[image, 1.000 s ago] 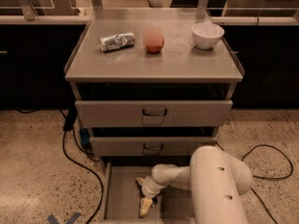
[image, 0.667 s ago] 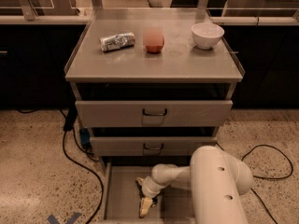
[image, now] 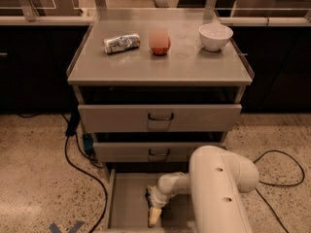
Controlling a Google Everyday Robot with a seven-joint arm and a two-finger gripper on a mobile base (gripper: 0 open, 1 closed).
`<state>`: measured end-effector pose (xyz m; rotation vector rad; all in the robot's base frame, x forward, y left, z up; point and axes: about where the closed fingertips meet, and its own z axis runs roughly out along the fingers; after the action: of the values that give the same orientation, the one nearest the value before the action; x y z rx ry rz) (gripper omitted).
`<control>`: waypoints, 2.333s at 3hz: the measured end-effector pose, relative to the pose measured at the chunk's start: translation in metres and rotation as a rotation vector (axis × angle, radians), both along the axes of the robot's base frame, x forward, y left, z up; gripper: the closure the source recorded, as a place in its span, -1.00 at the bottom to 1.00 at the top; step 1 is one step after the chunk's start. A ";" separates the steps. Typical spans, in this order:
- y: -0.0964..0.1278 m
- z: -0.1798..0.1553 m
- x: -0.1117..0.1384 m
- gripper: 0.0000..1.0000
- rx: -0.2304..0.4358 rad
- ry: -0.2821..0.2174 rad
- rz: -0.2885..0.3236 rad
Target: Pick pepsi can from bottom drawer and place on counter
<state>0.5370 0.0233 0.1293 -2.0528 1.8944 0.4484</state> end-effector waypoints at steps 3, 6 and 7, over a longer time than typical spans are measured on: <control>-0.001 -0.002 -0.002 -0.15 -0.005 0.006 -0.011; -0.001 -0.002 -0.002 1.00 -0.005 0.007 -0.010; 0.000 0.001 -0.002 1.00 -0.007 0.004 -0.009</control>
Offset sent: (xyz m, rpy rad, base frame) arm -0.0015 -0.0010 -0.0020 -0.0055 0.0063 -0.0121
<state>0.5346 0.0230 0.1300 -2.0481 1.9094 0.4448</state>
